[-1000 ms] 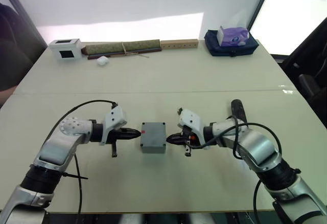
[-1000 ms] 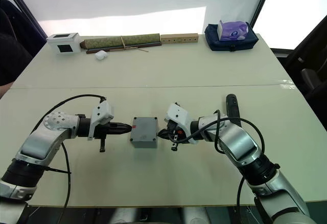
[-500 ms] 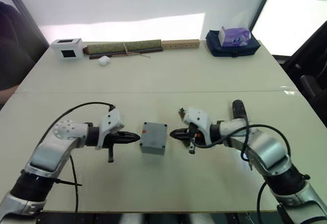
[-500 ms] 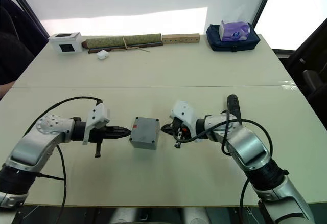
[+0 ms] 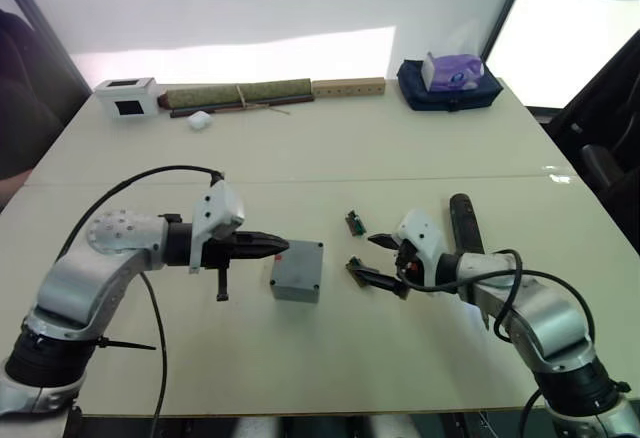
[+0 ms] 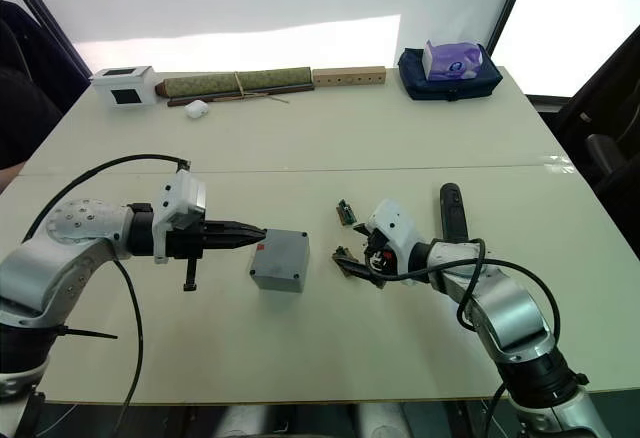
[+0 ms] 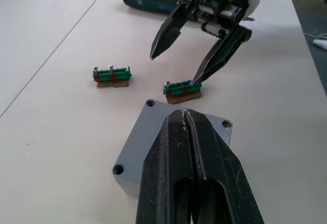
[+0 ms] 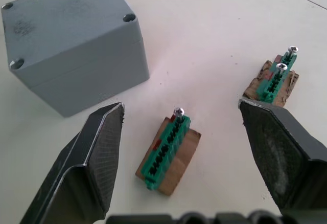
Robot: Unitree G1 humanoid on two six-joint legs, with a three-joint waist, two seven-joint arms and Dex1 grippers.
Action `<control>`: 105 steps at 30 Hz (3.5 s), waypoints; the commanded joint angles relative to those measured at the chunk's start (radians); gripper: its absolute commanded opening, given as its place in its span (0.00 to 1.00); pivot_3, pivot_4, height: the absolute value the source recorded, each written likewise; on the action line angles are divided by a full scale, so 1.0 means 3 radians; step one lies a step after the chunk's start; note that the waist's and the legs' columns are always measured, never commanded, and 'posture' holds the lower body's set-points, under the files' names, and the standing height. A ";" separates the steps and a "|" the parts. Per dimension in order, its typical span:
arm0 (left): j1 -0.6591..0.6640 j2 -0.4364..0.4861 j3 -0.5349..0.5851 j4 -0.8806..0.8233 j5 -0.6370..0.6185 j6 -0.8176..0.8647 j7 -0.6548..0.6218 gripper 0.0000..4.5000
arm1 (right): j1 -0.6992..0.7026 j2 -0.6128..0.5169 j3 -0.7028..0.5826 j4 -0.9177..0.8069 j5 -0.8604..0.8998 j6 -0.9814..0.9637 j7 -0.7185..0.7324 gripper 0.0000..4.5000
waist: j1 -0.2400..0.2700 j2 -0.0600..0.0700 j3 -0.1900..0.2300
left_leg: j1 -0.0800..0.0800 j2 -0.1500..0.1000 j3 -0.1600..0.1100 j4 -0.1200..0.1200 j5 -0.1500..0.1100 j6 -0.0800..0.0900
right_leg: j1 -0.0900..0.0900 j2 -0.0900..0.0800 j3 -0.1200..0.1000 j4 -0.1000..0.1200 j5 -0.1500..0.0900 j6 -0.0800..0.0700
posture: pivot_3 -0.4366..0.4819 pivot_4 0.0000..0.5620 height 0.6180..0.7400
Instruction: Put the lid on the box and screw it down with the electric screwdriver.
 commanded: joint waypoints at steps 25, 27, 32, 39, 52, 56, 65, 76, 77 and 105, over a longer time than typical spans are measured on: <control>-0.0397 0.0258 -0.0215 0.0059 0.0288 -0.0311 -0.0309 0.00 | -0.0073 0.0300 0.0002 0.0243 0.0022 0.0029 -0.0190 0.80 | 0.0006 -0.0001 0.0000 | 0.0000 -0.0001 0.0001 0.0002 0.0000 -0.0001 | 0.0001 0.0000 0.0000 0.0001 0.0000 0.0000 | 0.48 0.27 1.00; -0.0391 0.0247 -0.0218 0.0066 0.0298 -0.0320 -0.0312 0.00 | -0.0067 0.0305 -0.0008 0.0230 0.0030 0.0036 -0.0196 0.80 | 0.0006 -0.0001 0.0000 | 0.0000 -0.0001 0.0001 0.0002 0.0000 -0.0001 | 0.0001 0.0000 0.0000 0.0001 0.0000 0.0000 | 0.48 0.27 1.00; -0.0389 0.0204 -0.0227 0.0078 0.0310 -0.0316 -0.0281 0.00 | -0.0070 0.0311 -0.0048 0.0201 0.0057 0.0043 -0.0195 0.80 | 0.0006 0.0000 0.0000 | 0.0000 -0.0001 0.0001 0.0002 0.0000 -0.0001 | 0.0001 0.0000 0.0000 0.0001 0.0000 0.0000 | 0.48 0.27 1.00; -0.0374 0.0162 -0.0240 0.0059 0.0299 -0.0303 -0.0225 0.00 | -0.0070 0.0295 -0.0046 0.0204 0.0060 0.0041 -0.0190 0.57 | 0.0004 -0.0001 0.0000 | 0.0000 -0.0001 0.0000 0.0002 0.0001 -0.0001 | 0.0001 0.0000 0.0000 0.0001 0.0000 0.0000 | 0.48 0.27 1.00; -0.0363 0.0142 -0.0245 0.0043 0.0294 -0.0297 -0.0160 0.00 | -0.0158 0.0207 -0.0111 0.0308 0.0005 0.0028 -0.0195 0.01 | 0.0006 -0.0001 0.0000 | 0.0000 -0.0001 0.0001 0.0002 0.0001 -0.0001 | 0.0001 0.0000 0.0000 0.0002 0.0000 0.0000 | 0.48 0.27 1.00; -0.0360 0.0136 -0.0249 0.0040 0.0297 -0.0300 -0.0147 0.00 | -0.0202 0.0136 -0.0186 0.0281 0.0074 0.0084 -0.0159 0.01 | 0.0008 0.0000 0.0000 | 0.0000 -0.0002 0.0001 0.0003 0.0001 -0.0001 | 0.0001 0.0000 0.0000 0.0002 0.0000 0.0000 | 0.48 0.27 1.00; -0.0316 0.0159 -0.0221 0.0020 0.0275 -0.0282 -0.0125 0.00 | -0.0291 0.0017 -0.0269 -0.0090 0.0323 0.0372 -0.0077 0.01 | -0.0002 0.0000 0.0000 | 0.0000 -0.0001 0.0000 0.0003 0.0000 -0.0001 | 0.0000 0.0000 0.0001 0.0002 0.0000 0.0000 | 0.48 0.27 1.00; -0.0166 0.0314 -0.0040 0.0120 0.0296 -0.0292 -0.0075 0.00 | -0.0812 0.0082 -0.0149 -0.0468 0.0646 0.0781 -0.0099 0.01 | 0.0001 0.0000 0.0000 | 0.0000 -0.0001 0.0000 0.0003 0.0000 -0.0001 | -0.0001 -0.0001 0.0001 0.0005 0.0000 0.0000 | 0.48 0.27 1.00; -0.0149 0.0318 -0.0030 0.0116 0.0293 -0.0288 -0.0063 0.00 | -0.0845 0.0114 -0.0056 -0.0442 0.0614 0.0757 -0.0106 0.01 | -0.0001 0.0000 0.0000 | 0.0000 -0.0001 0.0000 0.0003 0.0000 -0.0001 | -0.0001 -0.0001 0.0001 0.0005 0.0000 0.0000 | 0.48 0.27 1.00; -0.0023 0.0293 -0.0035 -0.0014 0.0245 -0.0236 0.0106 0.00 | -0.0901 0.0187 0.0462 0.0114 0.0204 0.0334 0.0039 0.01 | 0.0002 -0.0001 0.0000 | -0.0002 -0.0002 0.0000 0.0006 0.0000 -0.0001 | -0.0003 -0.0003 0.0000 0.0006 0.0000 0.0000 | 0.48 0.27 1.00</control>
